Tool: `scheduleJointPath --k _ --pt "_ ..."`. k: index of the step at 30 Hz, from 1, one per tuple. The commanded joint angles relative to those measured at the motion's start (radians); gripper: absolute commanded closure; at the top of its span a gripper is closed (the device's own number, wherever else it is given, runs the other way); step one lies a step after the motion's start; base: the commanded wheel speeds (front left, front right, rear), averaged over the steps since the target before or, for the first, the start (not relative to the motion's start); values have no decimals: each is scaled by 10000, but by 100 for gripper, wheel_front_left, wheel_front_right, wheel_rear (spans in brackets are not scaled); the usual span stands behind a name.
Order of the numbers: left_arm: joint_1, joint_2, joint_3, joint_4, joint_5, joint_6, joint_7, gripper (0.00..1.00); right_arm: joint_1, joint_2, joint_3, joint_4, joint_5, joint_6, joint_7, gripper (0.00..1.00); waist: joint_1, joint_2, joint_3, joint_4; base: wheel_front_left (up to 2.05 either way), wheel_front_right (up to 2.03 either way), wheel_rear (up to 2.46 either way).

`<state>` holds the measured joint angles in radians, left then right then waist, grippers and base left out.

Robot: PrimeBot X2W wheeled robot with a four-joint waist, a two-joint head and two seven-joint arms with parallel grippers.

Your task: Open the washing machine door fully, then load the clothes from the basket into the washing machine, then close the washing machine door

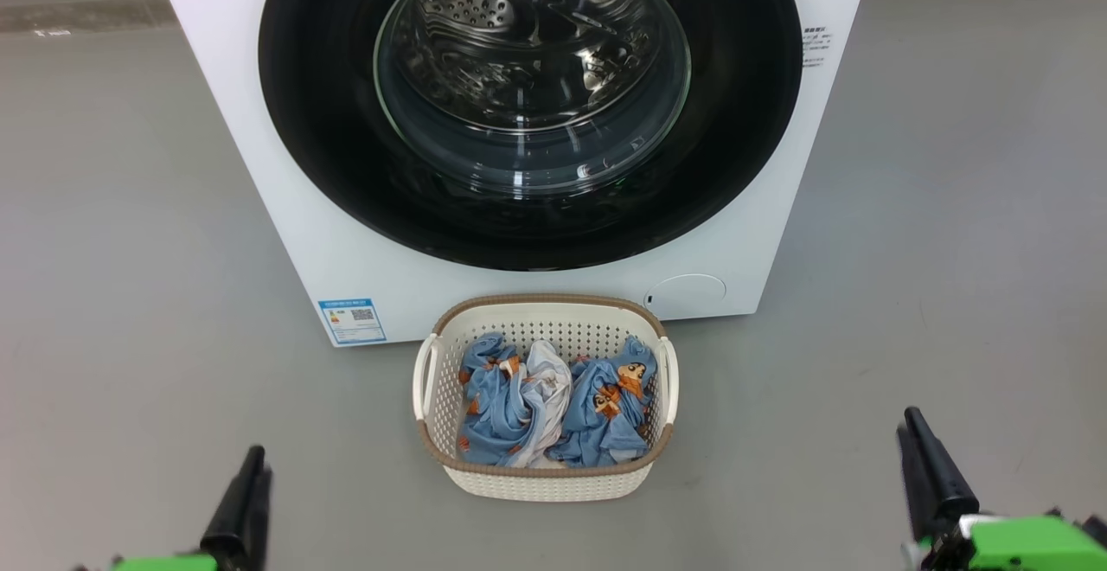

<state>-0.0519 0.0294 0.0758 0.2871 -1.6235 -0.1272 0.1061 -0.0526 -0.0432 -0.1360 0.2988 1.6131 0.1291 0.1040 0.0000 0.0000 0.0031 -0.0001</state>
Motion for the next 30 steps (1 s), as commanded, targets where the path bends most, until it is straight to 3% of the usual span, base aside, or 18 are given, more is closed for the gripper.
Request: scheduleJointPath --k 1,10,14,30 --pt "98 -55 -17 90 3 0 -9 0 77 27 4 105 0 -2 -3 0 0 0 1 0 0 0 0" --pt "194 -90 -119 88 220 2 -215 0 160 37 111 187 -118 1 -198 0 22 0 -10 20 0 0 0" --pt "200 -73 -147 -9 463 0 -332 0 148 -3 192 197 -341 1 -325 0 2 0 13 28 0 0 0" --pt "198 9 -275 -356 2147 -5 -803 0 -2 -185 521 162 -1960 3 -795 0 0 0 27 55 0 0 0"
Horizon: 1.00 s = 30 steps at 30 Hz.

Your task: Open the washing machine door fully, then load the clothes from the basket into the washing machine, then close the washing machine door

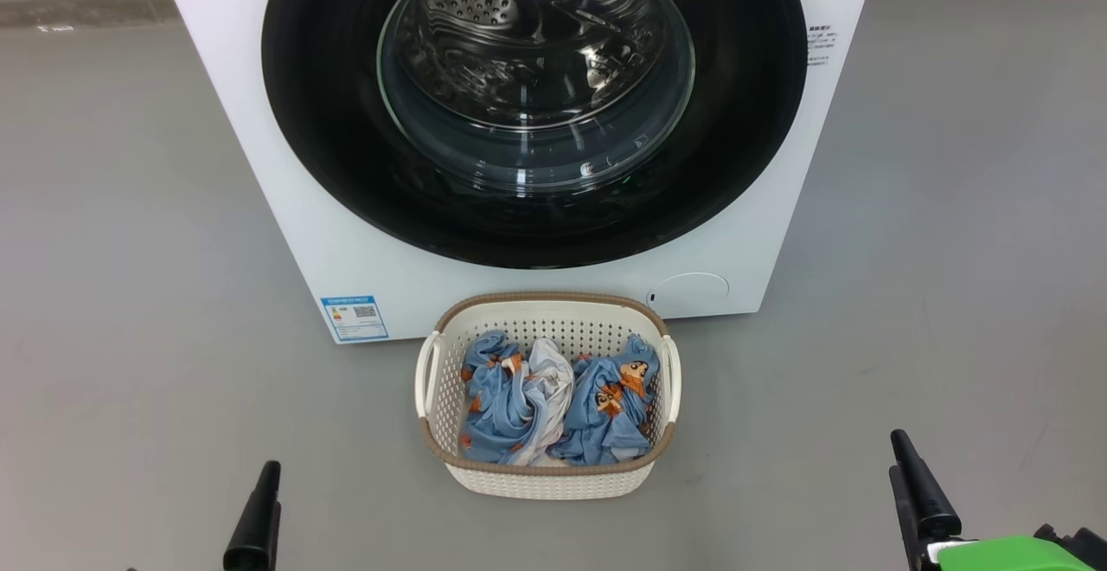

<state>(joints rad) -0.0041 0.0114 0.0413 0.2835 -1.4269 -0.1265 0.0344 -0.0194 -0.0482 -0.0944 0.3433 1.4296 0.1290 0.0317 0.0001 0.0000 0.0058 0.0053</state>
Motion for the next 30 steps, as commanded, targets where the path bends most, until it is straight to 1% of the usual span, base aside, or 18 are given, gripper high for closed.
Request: scheduleJointPath --k 1,20,21,30 --pt "-276 194 57 -346 309 -13 -114 0 -344 -154 134 -291 -249 5 -101 0 -1 0 -1 3 0 0 0" --pt "-178 250 -153 -688 3123 -18 -673 0 -488 -517 787 -323 -2576 8 -657 0 -1 0 -47 49 0 0 0" --pt "-178 250 -153 -688 3123 -18 -673 0 -488 -517 787 -323 -2576 8 -657 0 -1 0 -47 49 0 0 0" --pt "-124 256 -222 -824 4320 -21 -938 0 -505 -679 973 -325 -3594 9 -920 0 -1 0 -46 67 0 0 0"
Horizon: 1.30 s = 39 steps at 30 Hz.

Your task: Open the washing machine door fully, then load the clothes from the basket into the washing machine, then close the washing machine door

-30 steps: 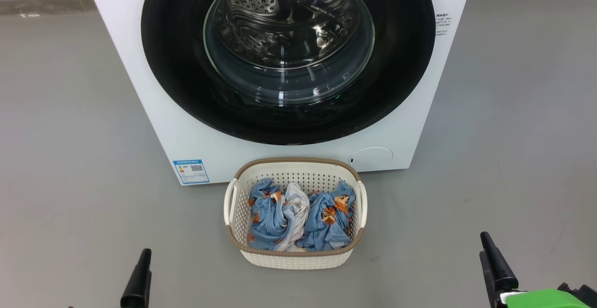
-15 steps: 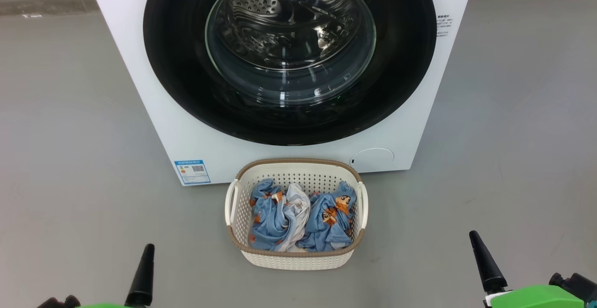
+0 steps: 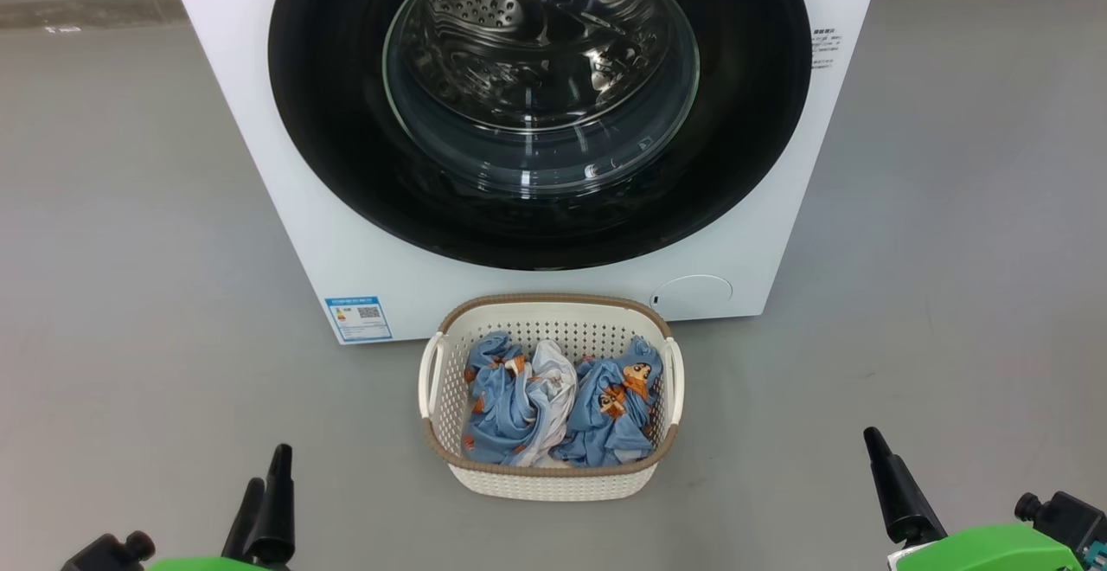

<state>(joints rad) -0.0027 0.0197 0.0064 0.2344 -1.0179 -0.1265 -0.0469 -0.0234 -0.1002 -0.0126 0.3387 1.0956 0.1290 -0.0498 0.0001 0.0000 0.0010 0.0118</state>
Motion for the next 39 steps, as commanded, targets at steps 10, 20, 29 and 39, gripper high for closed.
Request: scheduleJointPath --k 10,20,29,39 --pt "-121 182 79 -492 1444 -24 -418 0 -498 -273 308 -295 -1327 10 -397 0 -1 0 37 26 0 0 0" --pt "-130 201 18 -653 2617 -27 -712 0 -542 -359 443 -329 -2328 11 -690 0 -1 0 69 36 0 0 0" --pt "-107 221 -30 -774 3639 -30 -976 0 -583 -459 581 -356 -3209 13 -953 0 -1 0 66 33 0 0 0" --pt "-83 246 -63 -868 4779 -33 -1270 0 -615 -574 711 -404 -4185 14 -1245 0 -1 0 89 4 0 0 0"
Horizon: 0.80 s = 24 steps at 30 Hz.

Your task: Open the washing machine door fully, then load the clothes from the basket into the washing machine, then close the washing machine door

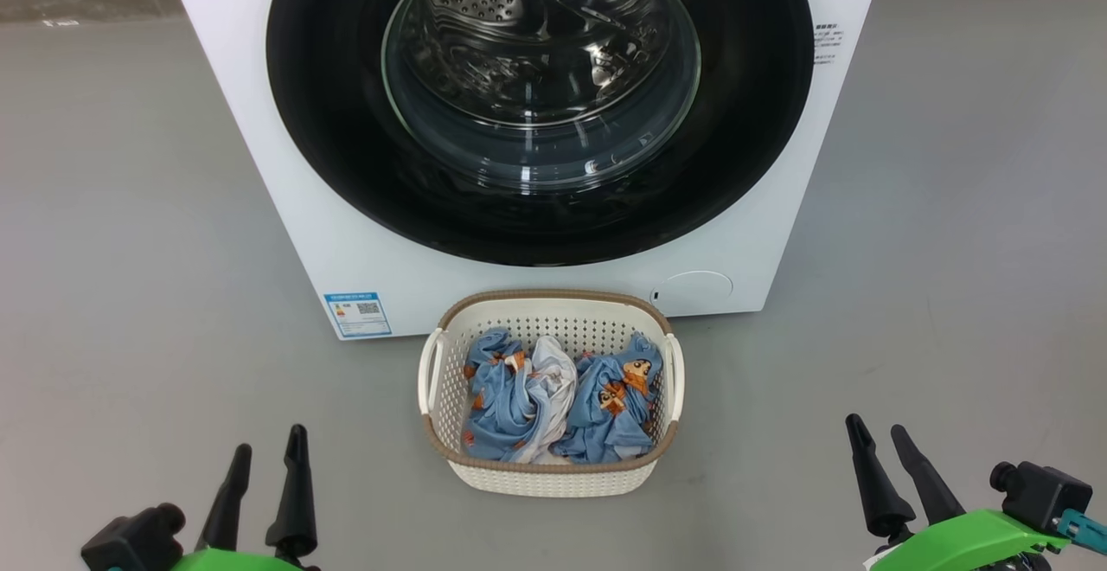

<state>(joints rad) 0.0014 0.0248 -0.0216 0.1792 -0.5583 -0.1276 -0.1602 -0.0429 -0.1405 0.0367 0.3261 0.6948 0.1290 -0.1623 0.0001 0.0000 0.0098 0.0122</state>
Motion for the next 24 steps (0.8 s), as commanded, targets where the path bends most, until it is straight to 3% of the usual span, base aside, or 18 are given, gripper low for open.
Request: scheduleJointPath --k 1,24 --pt "-122 197 214 -327 296 -22 -166 0 -421 -182 229 -287 -276 14 -149 0 0 0 5 -4 0 0 0" --pt "-53 274 161 -540 2848 -29 -841 0 -374 -412 239 -476 -2575 17 -821 0 0 0 45 -78 0 0 0"
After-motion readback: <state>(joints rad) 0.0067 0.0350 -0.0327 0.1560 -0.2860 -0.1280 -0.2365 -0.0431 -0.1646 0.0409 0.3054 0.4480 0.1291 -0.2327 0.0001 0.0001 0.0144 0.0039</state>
